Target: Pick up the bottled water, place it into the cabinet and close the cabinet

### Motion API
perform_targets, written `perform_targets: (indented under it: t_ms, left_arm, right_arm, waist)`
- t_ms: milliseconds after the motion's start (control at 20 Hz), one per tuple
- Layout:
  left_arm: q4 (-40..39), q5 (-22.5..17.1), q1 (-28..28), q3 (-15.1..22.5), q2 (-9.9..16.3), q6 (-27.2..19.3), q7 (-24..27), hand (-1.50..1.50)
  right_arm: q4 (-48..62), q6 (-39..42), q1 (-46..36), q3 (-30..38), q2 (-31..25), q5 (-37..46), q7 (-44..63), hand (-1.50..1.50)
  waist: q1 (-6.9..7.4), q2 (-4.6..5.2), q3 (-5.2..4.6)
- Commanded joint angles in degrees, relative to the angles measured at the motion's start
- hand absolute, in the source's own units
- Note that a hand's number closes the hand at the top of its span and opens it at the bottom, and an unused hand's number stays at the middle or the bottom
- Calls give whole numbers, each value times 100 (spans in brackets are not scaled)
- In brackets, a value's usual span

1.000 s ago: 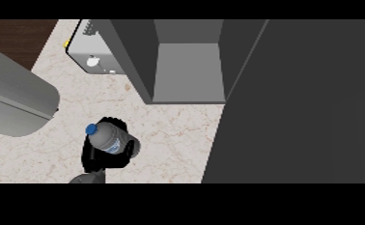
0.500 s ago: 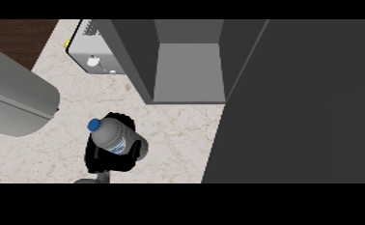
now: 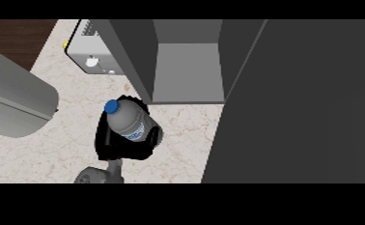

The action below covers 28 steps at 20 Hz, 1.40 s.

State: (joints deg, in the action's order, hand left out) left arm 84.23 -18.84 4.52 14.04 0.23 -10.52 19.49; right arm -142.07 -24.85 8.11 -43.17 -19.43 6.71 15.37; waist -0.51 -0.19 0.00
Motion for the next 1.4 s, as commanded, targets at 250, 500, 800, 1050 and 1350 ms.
perform_targets:
  t_ms: [250, 500, 800, 1050, 1350]
  left_arm:
    - [38, 33, 1154, 577, -23, -1344, -780, 150]
    - [-513, 57, 2080, 399, -23, -1775, -617, 150]
    - [-1245, 254, 2887, 76, -23, -1926, -1090, 150]
    - [-2084, 290, 3528, -164, 30, -1863, -1040, 150]
    - [-3616, 421, 4257, -418, 54, -1783, -555, 150]
  right_arm:
    - [-745, -30, 284, -230, -249, 608, 228, -150]
    - [-742, 26, 413, -64, -427, 226, -227, -150]
    - [-716, -50, -3, -4, -193, 362, 403, -150]
    - [-381, -88, 570, -232, -311, 314, -458, -150]
    - [-710, -50, 320, -181, -377, 215, -98, -150]
  waist:
    - [-38, 2, -2]
    - [-95, 7, 4]
    - [-25, 13, -2]
    - [-57, 14, 2]
    - [-125, 38, -3]
